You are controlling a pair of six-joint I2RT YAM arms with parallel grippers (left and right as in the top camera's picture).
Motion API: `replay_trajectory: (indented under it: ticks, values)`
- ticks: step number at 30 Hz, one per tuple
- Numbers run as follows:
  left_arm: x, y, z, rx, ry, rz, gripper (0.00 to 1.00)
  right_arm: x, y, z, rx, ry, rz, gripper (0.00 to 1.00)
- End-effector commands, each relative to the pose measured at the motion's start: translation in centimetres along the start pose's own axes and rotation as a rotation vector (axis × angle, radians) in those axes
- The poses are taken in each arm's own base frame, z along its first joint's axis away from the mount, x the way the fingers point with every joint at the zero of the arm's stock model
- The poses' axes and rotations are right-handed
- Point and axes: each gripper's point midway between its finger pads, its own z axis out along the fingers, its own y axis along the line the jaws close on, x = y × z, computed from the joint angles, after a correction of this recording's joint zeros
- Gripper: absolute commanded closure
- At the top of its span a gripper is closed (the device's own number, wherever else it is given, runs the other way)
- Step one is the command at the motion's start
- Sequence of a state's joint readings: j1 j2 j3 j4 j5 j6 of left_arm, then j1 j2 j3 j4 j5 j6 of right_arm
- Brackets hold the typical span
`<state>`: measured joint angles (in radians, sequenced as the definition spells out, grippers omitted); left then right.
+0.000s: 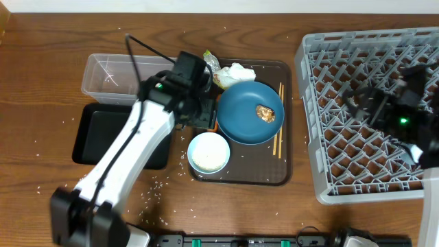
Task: Sort waste into correct bins and load items into the dishwasher rack
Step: 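Reach the left gripper to the teal plate rim and grasp it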
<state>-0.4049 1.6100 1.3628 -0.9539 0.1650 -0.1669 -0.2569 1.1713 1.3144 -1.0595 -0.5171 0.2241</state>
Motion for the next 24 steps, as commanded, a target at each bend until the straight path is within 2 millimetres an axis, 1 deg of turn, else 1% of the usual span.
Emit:
replay_trajectory:
  ticks: [1, 4, 8, 9, 12, 14, 17, 20, 22, 24]
  values:
    - [0.7, 1.1, 2.0, -0.059, 0.052, -0.044, 0.30, 0.6, 0.4, 0.5, 0.049, 0.019, -0.096, 0.12]
    - [-0.3, 0.9, 3.3, -0.052, 0.037, -0.036, 0.30, 0.8, 0.7, 0.8, 0.065, 0.027, -0.122, 0.10]
    - [-0.8, 0.2, 4.7, -0.040, 0.035, -0.022, 0.30, 0.9, 0.8, 1.0, 0.063, 0.034, -0.124, 0.09]
    - [-0.9, -0.1, 5.1, -0.037, 0.034, -0.015, 0.32, 0.9, 0.8, 1.1, 0.064, 0.035, -0.124, 0.09]
    - [-1.1, -1.2, 7.0, -0.029, 0.041, 0.014, 0.33, 0.9, 0.8, 1.2, 0.064, 0.038, -0.121, 0.09]
    - [-1.2, -2.3, 8.3, -0.008, 0.046, 0.037, 0.33, 1.0, 0.7, 1.3, 0.065, 0.041, -0.113, 0.09]
    - [-1.3, -3.3, 10.3, -0.004, 0.050, 0.064, 0.32, 1.0, 0.6, 1.5, 0.067, 0.048, -0.110, 0.09]
    - [-1.3, -3.2, 11.9, -0.023, 0.059, 0.071, 0.37, 1.1, 0.5, 1.6, 0.069, 0.057, -0.106, 0.08]
    - [-1.3, -2.8, 12.8, -0.043, 0.061, 0.071, 0.39, 1.2, 0.5, 1.6, 0.070, 0.060, -0.105, 0.08]
    - [-1.5, -2.7, 13.4, -0.049, 0.059, 0.070, 0.43, 1.2, 0.4, 1.6, 0.070, 0.062, -0.104, 0.08]
